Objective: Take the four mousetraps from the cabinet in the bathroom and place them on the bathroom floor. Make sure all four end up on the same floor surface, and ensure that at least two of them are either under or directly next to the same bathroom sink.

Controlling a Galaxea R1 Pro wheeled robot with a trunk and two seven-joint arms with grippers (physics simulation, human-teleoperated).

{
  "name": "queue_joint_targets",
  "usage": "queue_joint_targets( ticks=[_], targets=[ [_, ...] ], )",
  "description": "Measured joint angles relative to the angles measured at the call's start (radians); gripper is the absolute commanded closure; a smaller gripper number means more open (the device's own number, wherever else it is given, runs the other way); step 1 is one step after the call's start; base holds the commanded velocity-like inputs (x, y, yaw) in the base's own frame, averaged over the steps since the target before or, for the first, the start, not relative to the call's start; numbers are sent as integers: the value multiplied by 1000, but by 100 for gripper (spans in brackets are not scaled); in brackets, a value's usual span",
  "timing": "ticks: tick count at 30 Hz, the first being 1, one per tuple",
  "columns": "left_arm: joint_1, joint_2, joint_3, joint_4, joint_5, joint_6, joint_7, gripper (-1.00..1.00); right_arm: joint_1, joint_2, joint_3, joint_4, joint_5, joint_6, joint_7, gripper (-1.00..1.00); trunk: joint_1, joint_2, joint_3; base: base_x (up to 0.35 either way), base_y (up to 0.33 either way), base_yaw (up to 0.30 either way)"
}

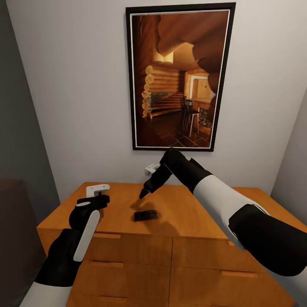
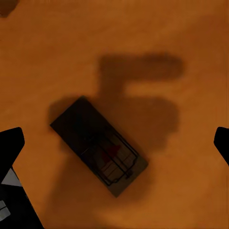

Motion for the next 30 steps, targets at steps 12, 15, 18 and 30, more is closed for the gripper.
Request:
queue_joint_targets(
  ticks=[12, 15, 18, 30],
  targets=[
    [0, 0, 1, 0, 0, 0, 1, 100, 0, 0, 0, 2, 5, 0, 0, -100, 0, 0, 0, 3, 0, 0],
    [0, 1, 1, 0, 0, 0, 1, 100, 0, 0, 0, 4, 7, 0, -1, -100, 0, 0, 0, 0, 0, 0],
    [0, 1, 1, 0, 0, 0, 1, 100, 0, 0, 1, 5, 8, 0, -2, -100, 0, 0, 0, 0, 0, 0],
    [0, 1, 2, 0, 0, -1, -1, 100, 0, 0, 3, 6, 10, 0, -5, -100, 0, 0, 0, 29, 0, 0]
  ],
)
